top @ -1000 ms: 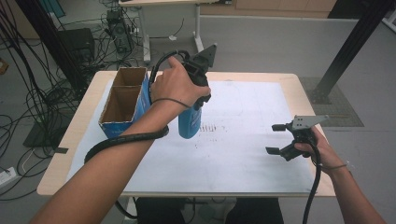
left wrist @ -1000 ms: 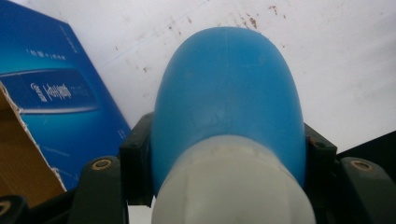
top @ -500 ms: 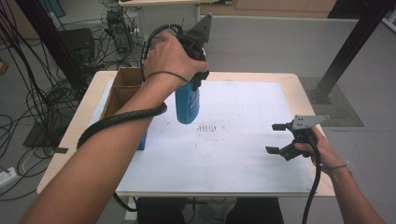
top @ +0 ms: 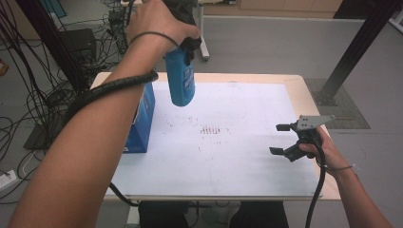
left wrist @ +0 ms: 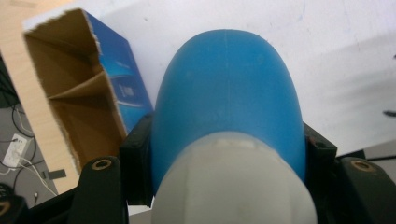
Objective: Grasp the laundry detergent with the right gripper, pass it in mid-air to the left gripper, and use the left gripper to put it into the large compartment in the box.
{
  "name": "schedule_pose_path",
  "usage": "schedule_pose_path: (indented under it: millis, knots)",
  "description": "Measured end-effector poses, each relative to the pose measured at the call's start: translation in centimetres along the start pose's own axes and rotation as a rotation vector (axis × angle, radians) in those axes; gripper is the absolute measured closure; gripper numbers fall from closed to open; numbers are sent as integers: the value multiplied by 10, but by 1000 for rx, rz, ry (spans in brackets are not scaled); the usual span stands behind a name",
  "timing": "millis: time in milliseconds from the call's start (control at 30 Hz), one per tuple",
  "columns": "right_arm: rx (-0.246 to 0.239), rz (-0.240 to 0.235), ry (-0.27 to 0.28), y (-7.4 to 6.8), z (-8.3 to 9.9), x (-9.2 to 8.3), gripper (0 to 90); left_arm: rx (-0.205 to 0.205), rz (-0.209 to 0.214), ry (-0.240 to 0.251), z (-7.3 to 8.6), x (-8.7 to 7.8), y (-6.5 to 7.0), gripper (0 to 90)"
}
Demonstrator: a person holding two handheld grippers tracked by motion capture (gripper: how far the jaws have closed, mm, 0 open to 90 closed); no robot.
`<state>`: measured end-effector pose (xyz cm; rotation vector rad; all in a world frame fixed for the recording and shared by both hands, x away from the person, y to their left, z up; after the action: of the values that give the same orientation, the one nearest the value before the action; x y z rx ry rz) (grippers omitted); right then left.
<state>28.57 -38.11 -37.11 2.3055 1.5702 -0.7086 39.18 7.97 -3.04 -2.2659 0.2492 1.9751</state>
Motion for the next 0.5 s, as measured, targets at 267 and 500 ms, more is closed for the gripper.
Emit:
schedule_pose_path:
  millis: [267,500]
  knots:
    - [-2,1,2,-1,-1,1,24,-67,-21,15,-7,-25,-18,379]
    - [-1,0,6,-1,0,1,24,-117,-48,6,-8,-23,-40,379]
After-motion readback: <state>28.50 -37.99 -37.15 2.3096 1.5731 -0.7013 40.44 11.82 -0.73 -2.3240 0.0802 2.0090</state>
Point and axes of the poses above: each handheld gripper's, and its own axes: x roughly forward along the jaws, z roughly out of its underside, y roughly to its right, the point moved 6 cm from there along x, roughly forward along the jaws, and after that the axes turned 4 degrees about -x, right-handed, at the moved point
